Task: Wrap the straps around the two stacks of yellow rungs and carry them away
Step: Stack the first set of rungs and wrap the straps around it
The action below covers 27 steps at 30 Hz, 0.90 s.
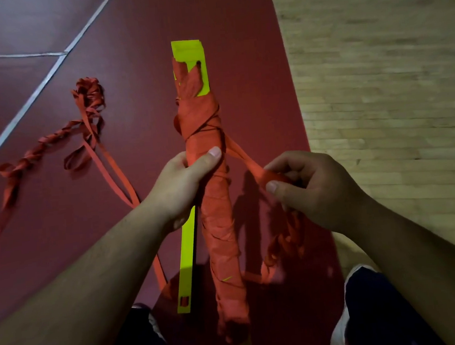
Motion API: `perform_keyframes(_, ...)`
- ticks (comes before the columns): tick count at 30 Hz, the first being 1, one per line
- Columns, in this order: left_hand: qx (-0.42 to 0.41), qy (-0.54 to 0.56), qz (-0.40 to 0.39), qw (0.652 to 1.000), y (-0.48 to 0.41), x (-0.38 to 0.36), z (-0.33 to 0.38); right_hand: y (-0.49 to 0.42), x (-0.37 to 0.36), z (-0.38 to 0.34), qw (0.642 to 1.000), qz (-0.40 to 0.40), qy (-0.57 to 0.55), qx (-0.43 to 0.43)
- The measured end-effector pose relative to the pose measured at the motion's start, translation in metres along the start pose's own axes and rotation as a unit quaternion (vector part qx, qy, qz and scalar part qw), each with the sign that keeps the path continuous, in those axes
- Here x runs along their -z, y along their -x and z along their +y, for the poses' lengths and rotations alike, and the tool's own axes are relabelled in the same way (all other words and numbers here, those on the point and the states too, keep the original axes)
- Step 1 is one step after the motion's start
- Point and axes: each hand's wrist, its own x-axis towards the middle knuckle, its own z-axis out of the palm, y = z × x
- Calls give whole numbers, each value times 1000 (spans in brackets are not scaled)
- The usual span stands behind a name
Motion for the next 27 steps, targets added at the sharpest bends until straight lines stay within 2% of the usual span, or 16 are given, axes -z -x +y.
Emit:
perform_keyframes(5, 14, 32, -7, 999, -1, -1, 1, 0, 4, -3, 995, -26, -82, -48)
perform_keyframes(10, -6, 16, 13, 1000, -6, 6, 4, -2, 3, -5, 991, -49, -92, -81)
perform_keyframes(14, -56, -54, 8, 997, -7, 11, 2, -3, 0, -4, 994, -54, -45, -86)
perform_keyframes(17, -94, -119, -25, 988, -5, 11, 3, -5, -1, -2, 995, -47, -12, -89)
perform_keyframes(22, -83, -192, -101, 973, -3, 18, 7, -3, -3, -2, 996, -31, -3, -79)
perform_keyframes(24, -120, -194, -118, 966, -4, 17, 5, -3, -3, -3, 997, -29, -9, -71)
perform_keyframes(27, -150, -154, -81, 973, -1, 14, 8, -3, -5, -3, 998, -28, -5, -64)
